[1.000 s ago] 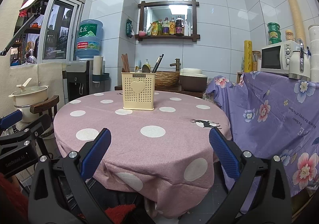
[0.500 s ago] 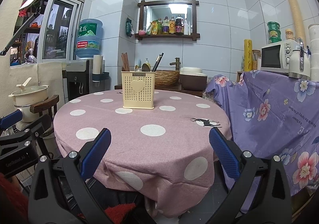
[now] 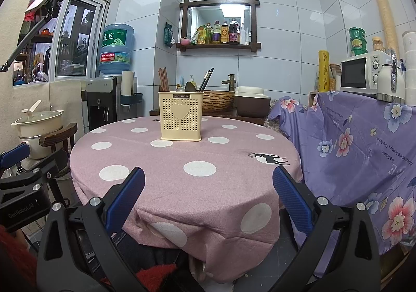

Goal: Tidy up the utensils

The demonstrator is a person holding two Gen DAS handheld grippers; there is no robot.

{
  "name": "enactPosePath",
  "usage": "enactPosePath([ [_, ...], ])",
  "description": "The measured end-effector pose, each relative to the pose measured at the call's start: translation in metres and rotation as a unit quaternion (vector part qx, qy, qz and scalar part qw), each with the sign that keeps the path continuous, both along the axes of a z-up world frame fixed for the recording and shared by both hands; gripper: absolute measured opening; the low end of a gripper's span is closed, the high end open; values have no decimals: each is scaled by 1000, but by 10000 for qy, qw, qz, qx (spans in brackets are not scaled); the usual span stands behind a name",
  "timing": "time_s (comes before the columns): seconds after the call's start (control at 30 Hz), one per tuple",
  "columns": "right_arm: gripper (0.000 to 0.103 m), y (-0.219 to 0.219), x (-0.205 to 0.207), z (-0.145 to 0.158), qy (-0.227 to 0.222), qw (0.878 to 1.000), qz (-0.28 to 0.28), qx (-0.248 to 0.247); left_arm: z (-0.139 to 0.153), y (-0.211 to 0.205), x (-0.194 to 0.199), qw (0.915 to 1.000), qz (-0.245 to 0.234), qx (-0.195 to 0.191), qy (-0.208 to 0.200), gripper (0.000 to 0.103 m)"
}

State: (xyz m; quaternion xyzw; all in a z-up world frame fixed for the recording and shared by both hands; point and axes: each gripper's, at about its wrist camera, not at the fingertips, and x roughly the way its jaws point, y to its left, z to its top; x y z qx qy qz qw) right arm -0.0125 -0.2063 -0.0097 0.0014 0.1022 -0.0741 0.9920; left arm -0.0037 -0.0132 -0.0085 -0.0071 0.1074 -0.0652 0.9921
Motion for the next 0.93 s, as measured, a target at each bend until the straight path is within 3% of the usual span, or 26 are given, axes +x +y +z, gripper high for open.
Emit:
enactPosePath([
  [0.63,97,0,2,-4,47,10000,16,11,2,-2,1,10000,3,10,11,98],
  [0.93,97,-3,11,-10,177,9998,-28,31,-7,-2,10,9995,-79,139,272,98],
])
